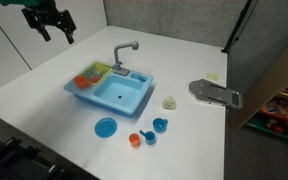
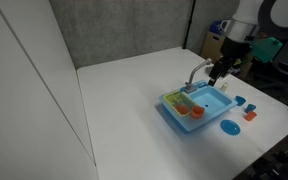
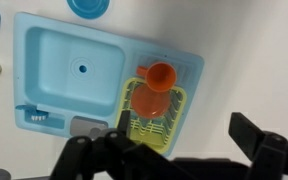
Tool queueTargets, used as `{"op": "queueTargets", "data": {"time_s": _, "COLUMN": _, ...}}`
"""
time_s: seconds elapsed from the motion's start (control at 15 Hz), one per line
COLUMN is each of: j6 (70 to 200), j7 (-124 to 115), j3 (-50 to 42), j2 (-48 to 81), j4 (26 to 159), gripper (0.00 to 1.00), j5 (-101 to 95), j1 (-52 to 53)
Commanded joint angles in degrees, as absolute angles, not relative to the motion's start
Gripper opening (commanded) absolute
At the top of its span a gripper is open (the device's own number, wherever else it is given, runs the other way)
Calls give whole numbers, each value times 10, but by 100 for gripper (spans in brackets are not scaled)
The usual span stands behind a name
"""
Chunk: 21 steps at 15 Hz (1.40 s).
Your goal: Pick up the orange cup in front of the dishes drying rack and put it into the blue cup with a handle on the right or the worktop
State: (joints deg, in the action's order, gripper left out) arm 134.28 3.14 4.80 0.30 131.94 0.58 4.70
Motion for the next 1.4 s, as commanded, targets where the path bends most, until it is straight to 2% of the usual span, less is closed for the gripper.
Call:
{"op": "queueTargets", "data": {"time_s": 0.0, "j6": 1389, "j7": 23, "j3": 51, "j2": 34, "j4": 1311, "gripper": 100, "j5": -7, "j1": 51}}
{"op": "queueTargets", "data": {"time_s": 0.6, "j6": 1402, "j7": 31, "j3": 52, "j2": 44, "j4": 1319, "gripper": 100, "j5": 6, "j1": 51}}
{"op": "queueTargets", "data": {"time_s": 1.33, "j6": 1507, "j7": 70, "j3": 57, "j2": 126, "j4": 1335, "gripper": 100, "j5": 1, "j1": 49}}
